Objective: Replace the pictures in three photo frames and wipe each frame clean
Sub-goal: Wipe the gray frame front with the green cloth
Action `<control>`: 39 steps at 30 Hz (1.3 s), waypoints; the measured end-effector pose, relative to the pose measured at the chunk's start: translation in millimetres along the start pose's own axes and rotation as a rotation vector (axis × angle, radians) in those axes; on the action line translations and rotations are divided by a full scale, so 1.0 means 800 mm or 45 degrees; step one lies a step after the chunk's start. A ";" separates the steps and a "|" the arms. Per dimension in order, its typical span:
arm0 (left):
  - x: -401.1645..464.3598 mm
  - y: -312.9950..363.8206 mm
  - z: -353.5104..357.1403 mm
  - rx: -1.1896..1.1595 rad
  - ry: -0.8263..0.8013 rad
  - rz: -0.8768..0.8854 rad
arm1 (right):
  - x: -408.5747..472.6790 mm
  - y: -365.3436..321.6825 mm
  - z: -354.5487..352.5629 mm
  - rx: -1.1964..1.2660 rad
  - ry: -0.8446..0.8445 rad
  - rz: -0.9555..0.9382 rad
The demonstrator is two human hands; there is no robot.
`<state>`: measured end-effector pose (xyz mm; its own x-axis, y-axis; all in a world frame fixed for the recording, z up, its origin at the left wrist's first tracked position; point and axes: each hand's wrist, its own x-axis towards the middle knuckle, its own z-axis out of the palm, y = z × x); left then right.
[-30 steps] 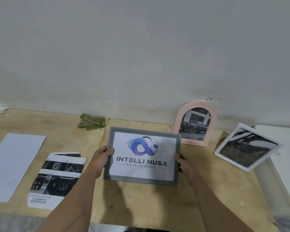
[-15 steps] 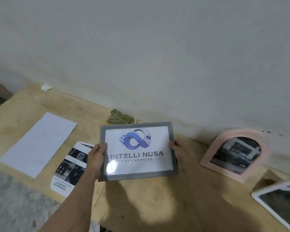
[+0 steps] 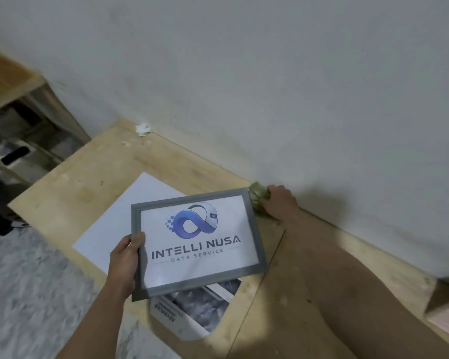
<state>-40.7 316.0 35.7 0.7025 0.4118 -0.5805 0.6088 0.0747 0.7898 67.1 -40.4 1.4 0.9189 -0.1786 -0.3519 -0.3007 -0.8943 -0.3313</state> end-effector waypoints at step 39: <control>-0.182 0.076 0.109 -0.186 -0.527 0.270 | -0.192 0.042 -0.185 -0.313 0.846 -0.743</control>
<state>-73.7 181.3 151.1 0.9110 0.0378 -0.4107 0.3993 0.1676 0.9014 -46.6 -103.7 173.9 0.8887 0.1977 0.4137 0.2502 -0.9652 -0.0761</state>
